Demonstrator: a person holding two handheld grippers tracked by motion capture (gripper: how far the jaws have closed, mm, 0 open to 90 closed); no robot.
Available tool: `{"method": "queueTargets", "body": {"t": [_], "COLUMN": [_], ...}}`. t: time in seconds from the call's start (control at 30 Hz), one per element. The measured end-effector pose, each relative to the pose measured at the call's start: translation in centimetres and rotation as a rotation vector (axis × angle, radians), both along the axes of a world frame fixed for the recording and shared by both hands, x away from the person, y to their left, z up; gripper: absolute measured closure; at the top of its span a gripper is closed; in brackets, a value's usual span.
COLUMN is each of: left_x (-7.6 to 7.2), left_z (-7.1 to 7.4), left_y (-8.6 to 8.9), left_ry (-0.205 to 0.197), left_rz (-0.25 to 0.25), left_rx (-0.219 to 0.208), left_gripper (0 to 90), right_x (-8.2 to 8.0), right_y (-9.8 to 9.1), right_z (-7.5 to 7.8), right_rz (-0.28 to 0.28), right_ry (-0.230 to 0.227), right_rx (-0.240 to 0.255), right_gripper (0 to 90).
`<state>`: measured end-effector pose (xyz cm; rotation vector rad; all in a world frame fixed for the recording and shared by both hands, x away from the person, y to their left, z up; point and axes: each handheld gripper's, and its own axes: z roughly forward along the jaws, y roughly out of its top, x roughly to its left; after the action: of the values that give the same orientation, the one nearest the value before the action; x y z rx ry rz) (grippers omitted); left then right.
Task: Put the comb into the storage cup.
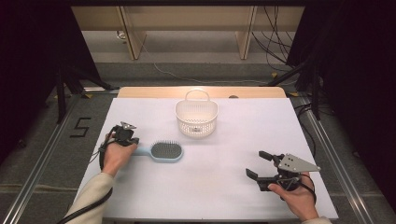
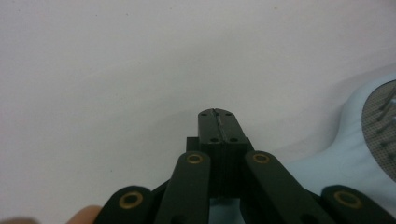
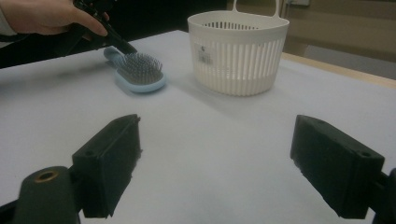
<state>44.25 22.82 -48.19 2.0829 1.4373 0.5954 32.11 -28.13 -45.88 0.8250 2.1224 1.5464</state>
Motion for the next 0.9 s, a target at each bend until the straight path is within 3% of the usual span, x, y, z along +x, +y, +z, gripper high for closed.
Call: {"method": "queueTargets", "body": {"t": [0.9], "left_x": [-0.11], "left_z": [0.07], "left_y": [-0.21], "left_ry": [0.094], "left_rz": [-0.002], "left_rx": [0.044], "left_gripper": [90.0], "right_x": [-0.02], "right_y": [-0.02], "right_z": [-0.02], "right_rz": [-0.002], "right_ry": [0.004], "right_rx": [-0.002], "right_gripper": [16.7]}}
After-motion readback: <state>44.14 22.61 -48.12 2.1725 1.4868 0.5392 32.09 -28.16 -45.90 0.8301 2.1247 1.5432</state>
